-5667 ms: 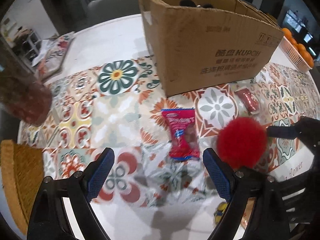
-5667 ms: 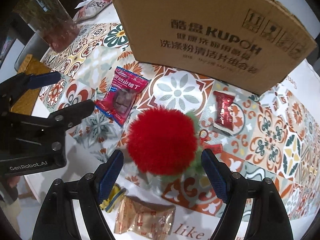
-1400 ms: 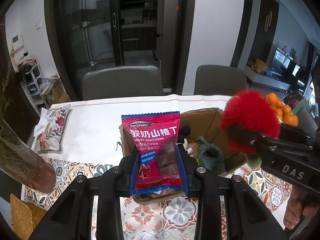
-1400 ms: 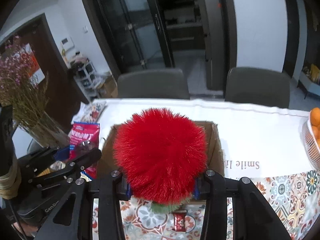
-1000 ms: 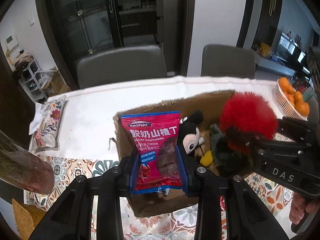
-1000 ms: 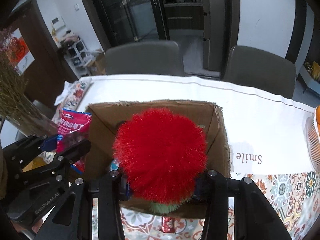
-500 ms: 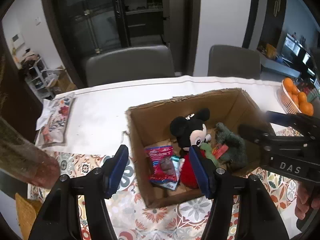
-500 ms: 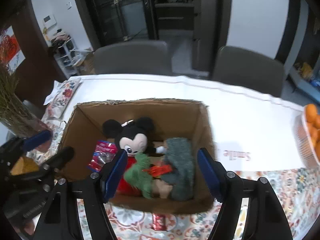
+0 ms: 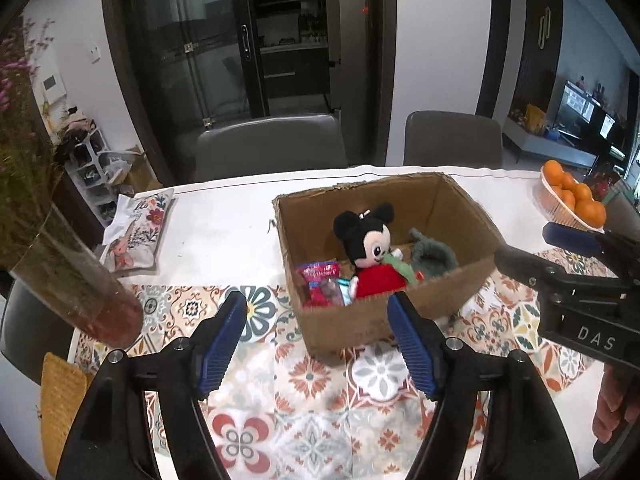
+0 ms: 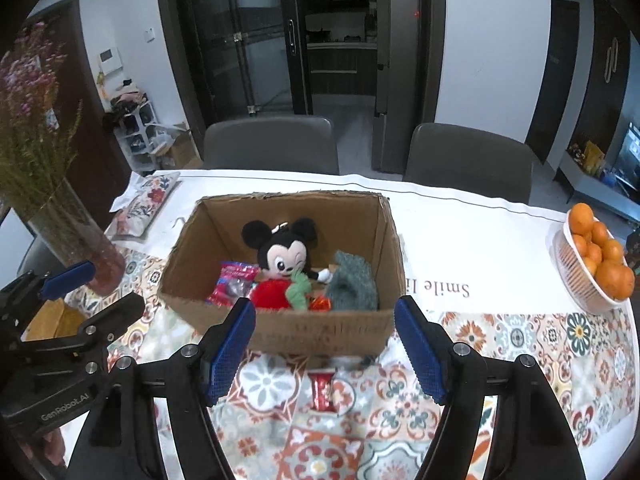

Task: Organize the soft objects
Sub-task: 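Open both tools to drop the snack bag and pompom into the box, then move both tools down toward the Minion figure and gold biscuit packet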

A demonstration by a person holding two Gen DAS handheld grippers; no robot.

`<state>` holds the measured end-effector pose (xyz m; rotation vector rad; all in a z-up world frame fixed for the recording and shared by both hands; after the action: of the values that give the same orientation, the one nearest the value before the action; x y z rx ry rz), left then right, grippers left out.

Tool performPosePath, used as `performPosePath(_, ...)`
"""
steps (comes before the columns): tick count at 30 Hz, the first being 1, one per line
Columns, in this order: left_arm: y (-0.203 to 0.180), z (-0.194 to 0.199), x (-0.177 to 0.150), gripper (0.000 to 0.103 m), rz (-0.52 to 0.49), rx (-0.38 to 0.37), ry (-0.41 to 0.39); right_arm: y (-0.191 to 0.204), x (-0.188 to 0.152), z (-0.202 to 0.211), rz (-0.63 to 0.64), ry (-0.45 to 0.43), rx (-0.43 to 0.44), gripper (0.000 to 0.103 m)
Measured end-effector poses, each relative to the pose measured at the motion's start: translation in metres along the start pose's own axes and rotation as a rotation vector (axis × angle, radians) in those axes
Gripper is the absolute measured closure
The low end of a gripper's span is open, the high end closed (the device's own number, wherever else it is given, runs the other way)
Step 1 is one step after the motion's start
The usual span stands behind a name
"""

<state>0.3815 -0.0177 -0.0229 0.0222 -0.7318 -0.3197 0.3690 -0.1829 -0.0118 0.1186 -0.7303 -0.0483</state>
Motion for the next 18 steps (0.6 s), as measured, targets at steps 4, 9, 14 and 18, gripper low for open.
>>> performPosePath(4, -0.003, 0.016, -0.017, 0.029, -0.004, 0.007, -0.003, 0.005, -0.017, 0.019, 0.017, -0.020, -0.005, 0.030)
performPosePath(9, -0.007, 0.031, -0.039, 0.029, 0.002, -0.003, 0.011, 0.005, -0.037, 0.040, 0.006, -0.038, -0.005, 0.030)
performPosePath(14, -0.012, 0.042, -0.061, 0.026, 0.001, -0.003, 0.025, 0.007, -0.059, 0.051, 0.014, -0.026, 0.007, 0.030)
performPosePath(18, -0.014, 0.048, -0.079, 0.026, 0.004, -0.023, 0.051, 0.008, -0.077, 0.056, 0.008, -0.003, 0.026, 0.030)
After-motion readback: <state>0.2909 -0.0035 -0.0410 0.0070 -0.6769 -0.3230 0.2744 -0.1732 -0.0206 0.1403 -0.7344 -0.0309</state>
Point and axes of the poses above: each gripper's, at about its wrist camera, not at the fingertips, and z roughly against the way its jaws point, y to its left, x to its top, the point moved 1 cm from there along -z, roughly the way its jaws point, and after that the axes turned 7 degrees about -z, right-handed, at the moved point
